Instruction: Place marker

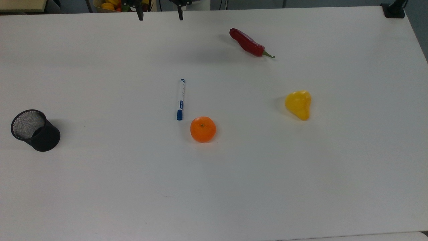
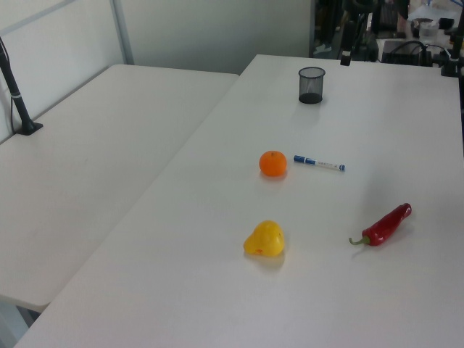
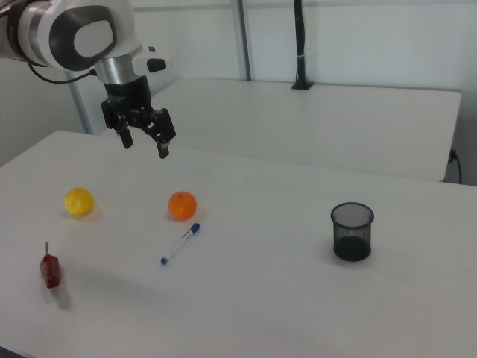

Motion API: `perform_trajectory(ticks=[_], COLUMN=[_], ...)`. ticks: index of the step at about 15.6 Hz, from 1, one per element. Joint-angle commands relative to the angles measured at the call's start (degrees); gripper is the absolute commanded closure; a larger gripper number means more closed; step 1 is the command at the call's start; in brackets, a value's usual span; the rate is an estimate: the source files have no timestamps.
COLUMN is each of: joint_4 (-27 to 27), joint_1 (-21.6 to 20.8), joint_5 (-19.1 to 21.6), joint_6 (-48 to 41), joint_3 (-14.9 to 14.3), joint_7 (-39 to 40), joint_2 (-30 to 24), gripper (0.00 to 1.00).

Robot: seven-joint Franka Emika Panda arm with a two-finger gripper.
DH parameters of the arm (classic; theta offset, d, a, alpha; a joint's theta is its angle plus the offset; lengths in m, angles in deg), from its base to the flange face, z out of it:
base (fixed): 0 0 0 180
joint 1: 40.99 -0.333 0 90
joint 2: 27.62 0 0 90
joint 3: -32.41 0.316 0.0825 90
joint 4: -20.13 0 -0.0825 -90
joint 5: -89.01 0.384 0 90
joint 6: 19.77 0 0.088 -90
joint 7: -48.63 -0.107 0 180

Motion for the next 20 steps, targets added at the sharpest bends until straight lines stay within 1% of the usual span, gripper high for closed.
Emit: perform_trajectory(ticks=[1,10,12,16,20], joint_4=[-2.33,-1.81,-1.63,-1.19,-0.49], joint_1=[0.39,0.91,1.18,1.53,2.32], joint_5=[-1.02,-0.93,-0.93,-0.93,-0.84], joint_6=[1.22,-0.54,-1.60,-1.69,-1.51], joint_3=[0.54,0.10,0.10,0.01,0.01], joint_7=[0.82,1.43,3.53,10.21,10.22], joint_2=[-1.80,-1.10,-0.93,0.04,1.88], gripper=[0.00,0.00,0.00,0.00,0.00])
